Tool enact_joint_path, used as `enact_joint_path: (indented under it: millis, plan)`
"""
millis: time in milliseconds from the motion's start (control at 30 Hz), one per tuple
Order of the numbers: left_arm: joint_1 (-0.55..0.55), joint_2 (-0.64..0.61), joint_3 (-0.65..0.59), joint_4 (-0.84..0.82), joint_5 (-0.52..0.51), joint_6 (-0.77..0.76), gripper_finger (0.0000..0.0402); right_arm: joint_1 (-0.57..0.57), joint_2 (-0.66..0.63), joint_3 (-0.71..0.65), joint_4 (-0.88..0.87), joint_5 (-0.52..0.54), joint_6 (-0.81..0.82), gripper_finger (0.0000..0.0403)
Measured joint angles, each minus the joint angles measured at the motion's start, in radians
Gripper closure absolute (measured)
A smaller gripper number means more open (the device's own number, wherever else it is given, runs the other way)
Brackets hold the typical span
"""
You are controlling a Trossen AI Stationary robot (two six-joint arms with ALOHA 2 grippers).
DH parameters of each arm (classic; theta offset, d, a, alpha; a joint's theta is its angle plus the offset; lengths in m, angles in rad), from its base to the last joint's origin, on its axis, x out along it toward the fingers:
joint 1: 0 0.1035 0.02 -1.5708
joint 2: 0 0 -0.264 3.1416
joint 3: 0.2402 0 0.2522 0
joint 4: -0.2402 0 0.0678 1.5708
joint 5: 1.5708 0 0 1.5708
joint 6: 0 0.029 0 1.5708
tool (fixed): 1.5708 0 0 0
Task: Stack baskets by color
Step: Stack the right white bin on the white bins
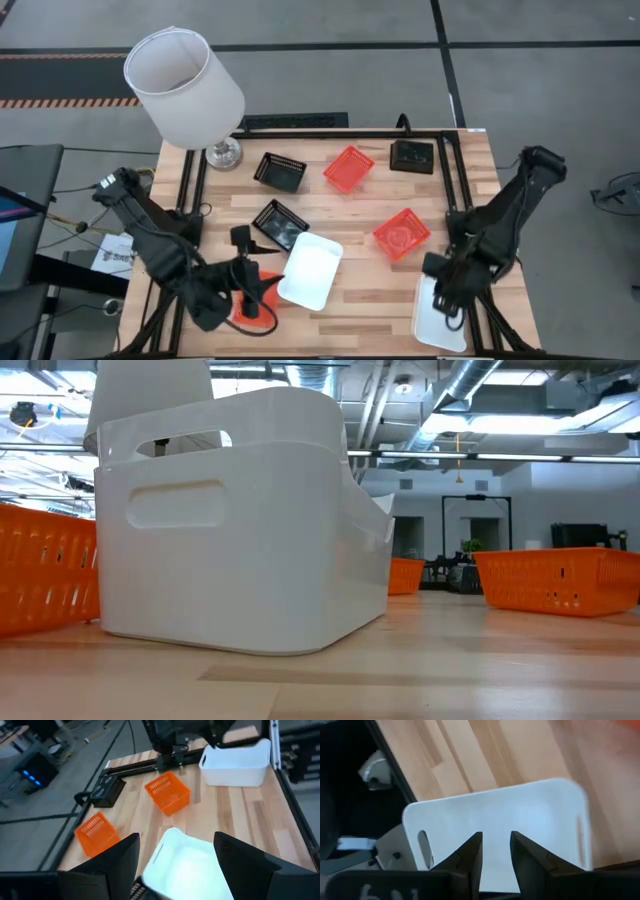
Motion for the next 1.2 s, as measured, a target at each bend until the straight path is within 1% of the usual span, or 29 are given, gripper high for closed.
enact_joint_path:
  millis: [100,167,233,300,333,400,467,533,667,733,833,933,1033,1133,1200]
  plan:
    - [0.031,-0.058,-0.159,0.212,0.047,-0.003,0.0156,0.035,0.084,0.0,0.027,0.0,0.042,0.028]
    - [0.05,-0.104,-0.259,0.396,0.092,0.024,0.0156,0.046,0.137,0.0,0.047,-0.001,0.062,0.028]
    - [0.07,-0.151,-0.364,0.607,0.169,0.064,0.0156,0.048,0.187,0.0,0.068,-0.003,0.077,0.028]
    - [0.09,-0.195,-0.465,0.807,0.274,0.092,0.0156,0.044,0.235,0.0,0.09,-0.005,0.083,0.028]
    - [0.099,-0.216,-0.508,0.883,0.321,0.097,0.0156,0.039,0.258,0.0,0.103,-0.005,0.083,0.028]
    - [0.115,-0.261,-0.58,0.979,0.375,0.092,0.0156,0.018,0.303,0.0,0.125,-0.005,0.054,0.028]
    - [0.129,-0.305,-0.629,1.004,0.382,0.069,0.0156,-0.02,0.345,0.0,0.155,-0.005,-0.004,0.028]
    - [0.139,-0.346,-0.661,0.998,0.366,0.046,0.0156,-0.076,0.378,0.0,0.197,-0.004,-0.081,0.028]
    - [0.149,-0.401,-0.691,0.995,0.361,0.025,0.0156,-0.204,0.428,-0.001,0.329,-0.001,-0.265,0.028]
    - [0.15,-0.413,-0.694,1.0,0.362,0.021,0.0156,-0.273,0.448,0.0,0.408,-0.002,-0.357,0.028]
    - [0.15,-0.417,-0.696,1.001,0.333,0.019,0.0156,-0.369,0.463,0.009,0.481,-0.003,-0.473,0.028]
    - [0.157,-0.413,-0.696,1.0,0.32,-0.03,0.0156,-0.444,0.464,0.029,0.483,-0.002,-0.564,0.028]
    - [0.188,-0.402,-0.696,0.988,0.34,-0.095,0.0156,-0.488,0.437,0.055,0.482,-0.014,-0.637,0.028]
    - [0.237,-0.373,-0.696,0.987,0.401,-0.126,0.0156,-0.487,0.381,0.086,0.462,-0.051,-0.651,0.028]
    - [0.275,-0.34,-0.693,1.0,0.443,-0.138,0.0156,-0.464,0.334,0.101,0.434,-0.058,-0.639,0.028]
